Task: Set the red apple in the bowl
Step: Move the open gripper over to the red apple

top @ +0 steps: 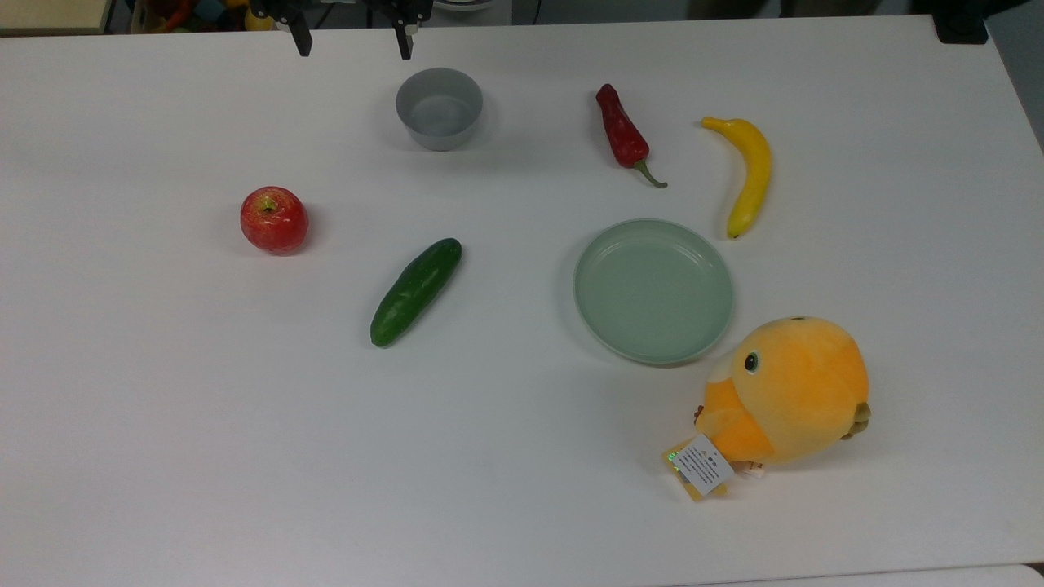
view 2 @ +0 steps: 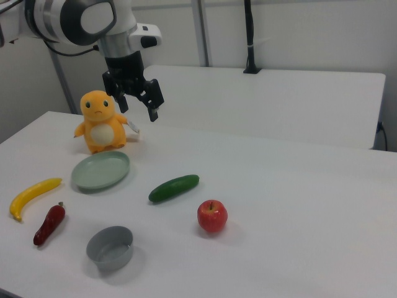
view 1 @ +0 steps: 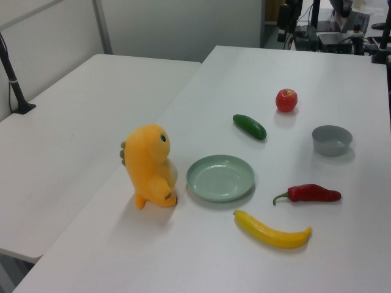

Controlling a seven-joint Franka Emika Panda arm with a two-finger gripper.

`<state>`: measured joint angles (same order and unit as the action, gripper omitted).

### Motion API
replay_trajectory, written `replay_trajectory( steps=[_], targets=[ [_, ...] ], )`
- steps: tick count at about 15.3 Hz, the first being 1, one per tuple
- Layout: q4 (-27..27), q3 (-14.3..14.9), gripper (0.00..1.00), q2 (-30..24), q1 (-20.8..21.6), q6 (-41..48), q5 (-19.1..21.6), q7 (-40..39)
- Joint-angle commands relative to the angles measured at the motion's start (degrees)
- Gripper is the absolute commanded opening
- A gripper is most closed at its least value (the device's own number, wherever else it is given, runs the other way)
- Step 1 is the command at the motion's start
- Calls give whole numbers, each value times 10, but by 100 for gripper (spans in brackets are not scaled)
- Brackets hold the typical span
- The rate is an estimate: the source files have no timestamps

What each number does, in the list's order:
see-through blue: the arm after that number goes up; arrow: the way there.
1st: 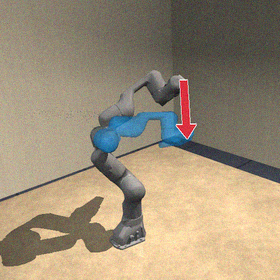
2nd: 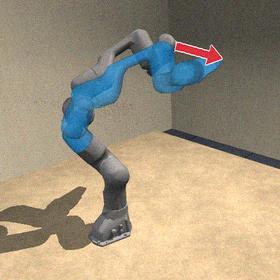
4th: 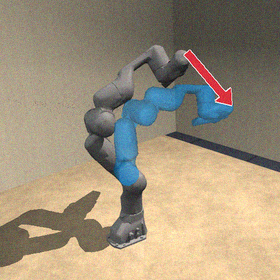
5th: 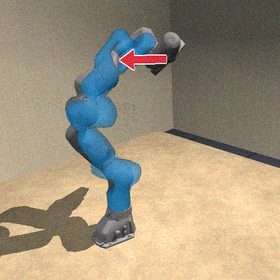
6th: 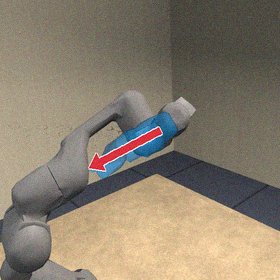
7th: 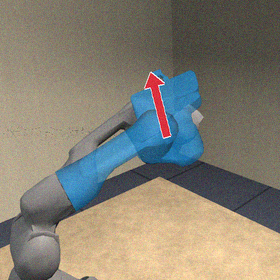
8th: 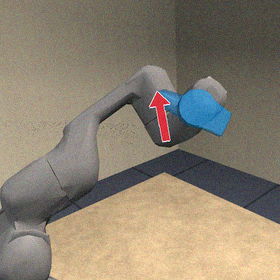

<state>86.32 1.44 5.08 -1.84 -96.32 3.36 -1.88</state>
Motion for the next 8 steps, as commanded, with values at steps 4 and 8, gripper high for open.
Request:
replay_trajectory(
  steps=[4,8],
  targets=[
    [71,9,100,-52,-2,-35,3,5],
    [80,9,100,-56,-6,-47,3,5]
  ],
)
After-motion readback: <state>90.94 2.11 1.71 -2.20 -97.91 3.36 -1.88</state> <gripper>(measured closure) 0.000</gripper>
